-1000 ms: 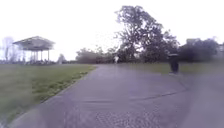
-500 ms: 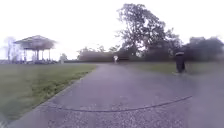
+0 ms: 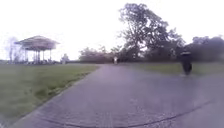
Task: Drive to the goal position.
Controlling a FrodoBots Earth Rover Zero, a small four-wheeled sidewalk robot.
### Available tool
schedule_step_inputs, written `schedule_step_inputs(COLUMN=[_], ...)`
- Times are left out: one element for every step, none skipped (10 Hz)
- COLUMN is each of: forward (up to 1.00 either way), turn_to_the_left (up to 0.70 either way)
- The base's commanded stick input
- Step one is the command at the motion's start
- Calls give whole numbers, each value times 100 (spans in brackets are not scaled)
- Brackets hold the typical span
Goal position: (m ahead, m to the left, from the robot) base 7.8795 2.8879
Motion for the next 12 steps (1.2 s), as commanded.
schedule_step_inputs(forward=[70,70,70,70,70,70,70,70,70,70,70,70], turn_to_the_left=[0,0,0,0,0,0,0,0,0,0,0,0])
